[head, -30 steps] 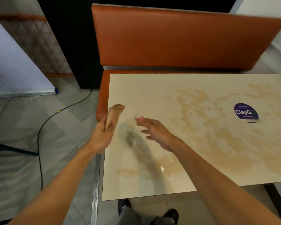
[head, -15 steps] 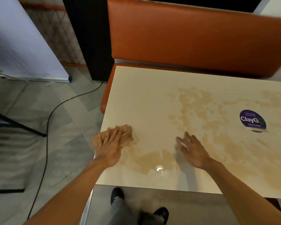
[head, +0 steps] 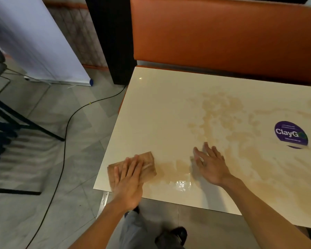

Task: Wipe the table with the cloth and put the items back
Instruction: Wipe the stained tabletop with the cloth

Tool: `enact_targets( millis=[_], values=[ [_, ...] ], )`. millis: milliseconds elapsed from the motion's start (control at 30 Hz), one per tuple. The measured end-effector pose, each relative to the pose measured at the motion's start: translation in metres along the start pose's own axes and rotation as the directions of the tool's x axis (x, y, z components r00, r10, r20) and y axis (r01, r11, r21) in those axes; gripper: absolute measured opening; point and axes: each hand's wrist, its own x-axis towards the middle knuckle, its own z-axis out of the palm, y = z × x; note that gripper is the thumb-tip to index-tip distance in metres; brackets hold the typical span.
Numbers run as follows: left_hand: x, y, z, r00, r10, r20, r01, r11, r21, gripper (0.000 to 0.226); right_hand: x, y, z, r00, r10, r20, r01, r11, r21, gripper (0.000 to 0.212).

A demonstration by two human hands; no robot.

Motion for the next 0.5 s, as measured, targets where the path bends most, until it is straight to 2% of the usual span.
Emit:
enact_targets(
  millis=[233,500],
  values=[
    [-0.039,0.028,0.024,1.000,0.016,0.011,-0.016,1.000,-0.009,0.085,0.000,0.000,-0.004,1.000,0.014,0.024,-0.014,1.000,0.016,0.043],
    [-0.078,0.054,0.034,0.990,0.071,0.124,-0.063,0.996,-0.068,0.083,-0.001,-0.001,-0.004,0.999,0.015,0.031,-0.016,1.000,0.019,0.045]
  ],
)
